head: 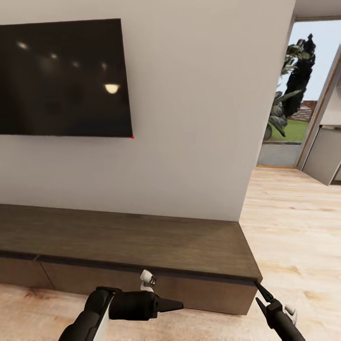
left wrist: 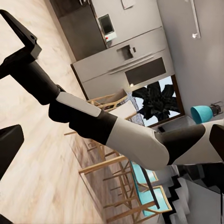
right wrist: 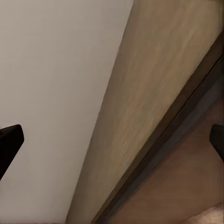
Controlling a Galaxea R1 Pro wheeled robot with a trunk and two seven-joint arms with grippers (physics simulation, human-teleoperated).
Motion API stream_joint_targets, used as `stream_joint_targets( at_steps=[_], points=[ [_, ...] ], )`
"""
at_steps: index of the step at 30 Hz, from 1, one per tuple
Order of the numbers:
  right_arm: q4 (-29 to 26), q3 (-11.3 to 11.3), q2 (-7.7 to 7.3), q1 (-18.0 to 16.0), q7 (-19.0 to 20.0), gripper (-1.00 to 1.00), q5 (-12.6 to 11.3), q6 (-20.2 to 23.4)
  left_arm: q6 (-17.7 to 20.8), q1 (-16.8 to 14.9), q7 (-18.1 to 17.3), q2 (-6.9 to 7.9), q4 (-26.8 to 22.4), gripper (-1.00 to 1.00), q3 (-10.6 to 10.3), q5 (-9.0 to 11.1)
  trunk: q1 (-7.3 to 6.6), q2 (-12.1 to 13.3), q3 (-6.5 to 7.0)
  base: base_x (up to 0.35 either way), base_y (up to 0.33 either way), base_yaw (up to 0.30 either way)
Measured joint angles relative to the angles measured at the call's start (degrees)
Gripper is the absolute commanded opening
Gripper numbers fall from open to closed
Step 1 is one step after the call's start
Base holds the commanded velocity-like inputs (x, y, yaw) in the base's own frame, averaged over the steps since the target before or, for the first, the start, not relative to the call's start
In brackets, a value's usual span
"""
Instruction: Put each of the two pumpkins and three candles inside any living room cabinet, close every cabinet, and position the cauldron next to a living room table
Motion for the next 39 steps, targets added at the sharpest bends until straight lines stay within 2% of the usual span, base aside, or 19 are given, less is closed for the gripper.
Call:
stream_joint_targets(
  at_steps=[5,11,18,24,39],
  points=[
    [-0.5,0.0,0.11,-0.3,-0.1,1.00,-0.1,-0.3,0.0,0.0,0.0,0.00,0.0,1.00,0.0,0.1,1.10,-2.0,-0.90,0.000,0.000,0.000],
    [-0.3,0.4,0.65,-5.2,-3.0,1.00,0.0,-0.3,0.0,0.0,-0.1,-0.05,0.0,1.00,0.2,0.2,2.42,-4.4,-1.97,0.000,0.000,0.000],
    [0.5,0.5,1.05,-7.8,-5.0,1.00,-0.1,-1.5,0.0,0.0,-0.1,-0.01,0.0,1.00,0.1,0.3,3.96,-7.2,-3.23,0.000,0.000,0.000],
    [1.4,0.5,1.28,-8.2,-6.2,1.00,-0.3,-2.3,0.0,0.0,-0.1,0.00,0.0,1.00,0.2,0.3,5.27,-9.6,-4.31,0.000,0.000,0.000],
    [1.4,0.5,1.30,-8.3,-6.4,1.00,-0.2,-2.6,0.0,0.0,0.2,-0.08,0.0,1.00,0.2,0.2,8.57,-15.6,-7.00,0.000,0.000,0.000]
  ],
)
